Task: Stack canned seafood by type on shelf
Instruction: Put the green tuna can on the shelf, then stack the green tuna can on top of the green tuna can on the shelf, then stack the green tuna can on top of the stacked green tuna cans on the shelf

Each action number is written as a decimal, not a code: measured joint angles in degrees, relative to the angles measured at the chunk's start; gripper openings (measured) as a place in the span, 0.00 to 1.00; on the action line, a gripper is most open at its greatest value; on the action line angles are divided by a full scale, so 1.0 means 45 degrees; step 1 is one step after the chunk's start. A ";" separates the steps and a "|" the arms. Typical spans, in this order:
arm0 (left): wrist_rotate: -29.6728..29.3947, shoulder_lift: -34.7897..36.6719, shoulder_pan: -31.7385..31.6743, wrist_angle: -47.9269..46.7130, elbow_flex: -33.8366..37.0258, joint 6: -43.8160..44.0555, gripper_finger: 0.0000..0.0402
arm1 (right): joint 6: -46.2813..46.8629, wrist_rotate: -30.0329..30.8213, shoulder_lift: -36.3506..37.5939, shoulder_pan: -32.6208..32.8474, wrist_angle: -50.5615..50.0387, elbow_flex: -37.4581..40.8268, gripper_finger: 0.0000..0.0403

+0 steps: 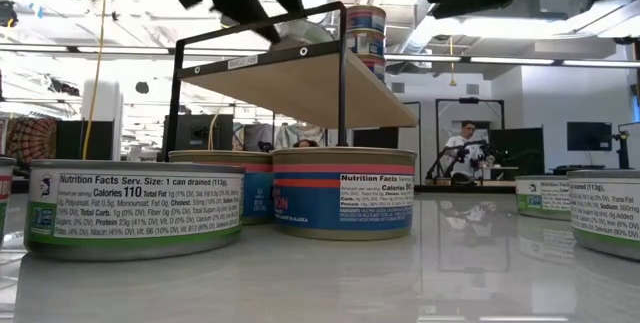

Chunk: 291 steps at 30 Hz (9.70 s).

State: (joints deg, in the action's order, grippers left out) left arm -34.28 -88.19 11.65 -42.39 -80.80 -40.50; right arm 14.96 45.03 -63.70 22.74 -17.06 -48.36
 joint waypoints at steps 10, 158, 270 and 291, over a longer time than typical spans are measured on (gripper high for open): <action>0.2059 0.0017 0.0079 -0.1922 -0.2355 0.2837 0.72 | 0.0723 -0.0722 0.0019 -0.0005 -0.0413 0.0000 0.75; 0.7201 1.1491 0.1581 1.2654 1.2201 0.9802 0.72 | -1.5462 0.0064 -0.5386 -0.1265 0.2474 -0.4526 0.40; 0.3619 1.2179 0.2334 1.1626 1.2257 1.0669 0.72 | 0.4474 -1.1409 -0.3605 0.0542 -0.6724 0.0686 0.59; 0.3462 1.2194 0.2334 1.1641 1.2257 1.0771 0.72 | 0.5049 -1.1203 -0.3538 -0.0212 -0.5802 0.1975 0.05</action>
State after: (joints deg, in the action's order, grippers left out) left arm -18.69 -33.32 22.15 10.00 -25.65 7.97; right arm 37.69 -5.38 -79.62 21.79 -43.17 -39.47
